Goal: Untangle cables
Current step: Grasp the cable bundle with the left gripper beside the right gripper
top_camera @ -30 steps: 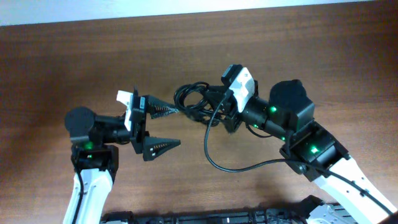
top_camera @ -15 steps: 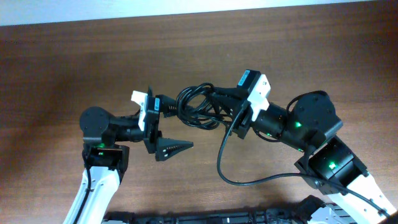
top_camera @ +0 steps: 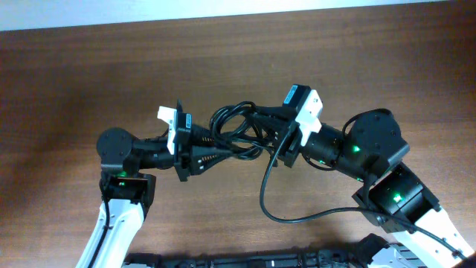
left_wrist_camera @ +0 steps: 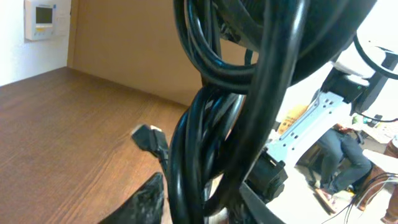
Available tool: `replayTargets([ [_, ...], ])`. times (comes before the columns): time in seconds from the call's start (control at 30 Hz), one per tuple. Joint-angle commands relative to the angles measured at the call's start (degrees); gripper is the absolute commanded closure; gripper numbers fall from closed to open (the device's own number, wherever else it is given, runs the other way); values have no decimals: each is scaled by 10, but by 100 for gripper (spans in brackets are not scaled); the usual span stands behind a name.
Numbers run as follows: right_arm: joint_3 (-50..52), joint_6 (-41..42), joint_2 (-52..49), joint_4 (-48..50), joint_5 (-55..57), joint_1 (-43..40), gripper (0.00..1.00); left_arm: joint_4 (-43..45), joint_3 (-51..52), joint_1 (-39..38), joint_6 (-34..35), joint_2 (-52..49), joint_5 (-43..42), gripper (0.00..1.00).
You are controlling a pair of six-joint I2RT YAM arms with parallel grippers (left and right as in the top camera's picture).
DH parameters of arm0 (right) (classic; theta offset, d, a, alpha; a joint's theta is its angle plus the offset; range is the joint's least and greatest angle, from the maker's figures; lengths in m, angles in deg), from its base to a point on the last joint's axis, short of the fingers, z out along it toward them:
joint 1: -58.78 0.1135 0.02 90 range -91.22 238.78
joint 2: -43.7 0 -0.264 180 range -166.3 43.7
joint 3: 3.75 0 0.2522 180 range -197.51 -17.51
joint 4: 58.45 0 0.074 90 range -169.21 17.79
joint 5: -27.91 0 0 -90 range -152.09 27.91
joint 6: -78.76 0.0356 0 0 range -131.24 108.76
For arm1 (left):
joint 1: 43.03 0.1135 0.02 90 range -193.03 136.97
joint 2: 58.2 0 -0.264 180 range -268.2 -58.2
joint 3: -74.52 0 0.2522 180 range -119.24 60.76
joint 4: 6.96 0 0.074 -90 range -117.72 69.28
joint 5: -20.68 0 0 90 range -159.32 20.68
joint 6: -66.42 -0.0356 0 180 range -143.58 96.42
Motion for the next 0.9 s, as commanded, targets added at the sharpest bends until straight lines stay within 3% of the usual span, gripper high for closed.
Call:
replayTargets([
  [0.0, -15, 4, 9, 18, 2, 3, 96, 1, -10, -2, -2, 2, -18, 62],
  [0.1, -15, 5, 9, 19, 21, 3, 96, 1, -10, -2, -2, 2, -17, 62],
  [0.13, -15, 5, 9, 19, 18, 3, 96, 1, -10, -2, -2, 2, -17, 67],
  [0.2, -15, 5, 11, 19, 12, 3, 96, 2, -10, -2, -2, 2, -17, 94],
  [0.23, -15, 5, 11, 19, 12, 3, 96, 2, -10, -2, -2, 2, -17, 100],
  [0.43, -15, 5, 15, 3, 25, -11, 96, 3, -10, 16, 10, 2, 13, 100],
  [0.6, -15, 5, 56, -22, 5, -19, 96, 1, -10, 94, 131, 2, 79, 100],
  [0.8, -15, 5, 67, -72, 6, -20, 96, 1, -10, 95, 203, 2, 172, 100],
  [0.87, -15, 5, 67, -77, 5, -20, 96, 1, -10, 95, 266, 2, 230, 100],
])
